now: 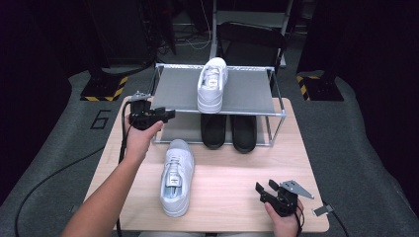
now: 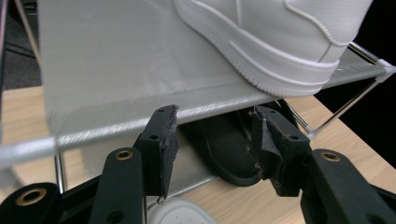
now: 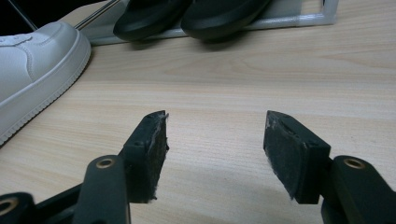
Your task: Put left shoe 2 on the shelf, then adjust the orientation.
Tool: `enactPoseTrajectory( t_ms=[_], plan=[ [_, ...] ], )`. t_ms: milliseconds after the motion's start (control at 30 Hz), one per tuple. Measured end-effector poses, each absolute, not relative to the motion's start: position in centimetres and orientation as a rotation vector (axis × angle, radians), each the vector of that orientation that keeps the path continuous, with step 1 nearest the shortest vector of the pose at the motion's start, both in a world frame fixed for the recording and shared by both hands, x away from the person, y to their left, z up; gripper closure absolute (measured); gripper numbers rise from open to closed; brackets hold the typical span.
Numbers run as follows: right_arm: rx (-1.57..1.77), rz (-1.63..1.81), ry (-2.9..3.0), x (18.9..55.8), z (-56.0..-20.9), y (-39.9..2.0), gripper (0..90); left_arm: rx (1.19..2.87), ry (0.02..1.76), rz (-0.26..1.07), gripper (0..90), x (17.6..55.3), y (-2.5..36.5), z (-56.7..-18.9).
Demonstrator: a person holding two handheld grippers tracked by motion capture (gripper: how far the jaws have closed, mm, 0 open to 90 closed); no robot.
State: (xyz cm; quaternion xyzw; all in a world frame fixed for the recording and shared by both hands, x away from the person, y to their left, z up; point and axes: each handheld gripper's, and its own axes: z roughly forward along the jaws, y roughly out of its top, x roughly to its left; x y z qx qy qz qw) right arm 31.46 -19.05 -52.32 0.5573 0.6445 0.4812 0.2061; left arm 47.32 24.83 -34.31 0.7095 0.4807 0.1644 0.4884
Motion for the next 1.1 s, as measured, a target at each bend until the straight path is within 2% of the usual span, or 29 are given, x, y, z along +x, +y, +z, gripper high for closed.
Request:
enactPoseTrajectory(
  t_ms=[467, 600, 900, 1100],
  plan=[
    [1.497, 1.323, 1.849, 31.9, -51.5, -17.0, 38.7, 1.715, 1.169, 0.451, 49.3, 44.2, 26.3, -36.3],
    [1.483, 1.336, 1.871, 32.0, -51.3, -16.3, 41.8, 1.718, 1.154, 0.444, 49.4, 43.4, 26.7, -37.2],
    [1.443, 1.359, 1.921, 32.2, -50.8, -13.3, 41.0, 1.7, 1.174, 0.415, 49.3, 42.0, 27.9, -39.8],
    [1.385, 1.383, 1.999, 32.2, -50.6, -11.3, 50.8, 1.707, 1.184, 0.413, 49.4, 41.0, 28.7, -41.3]
  ],
)
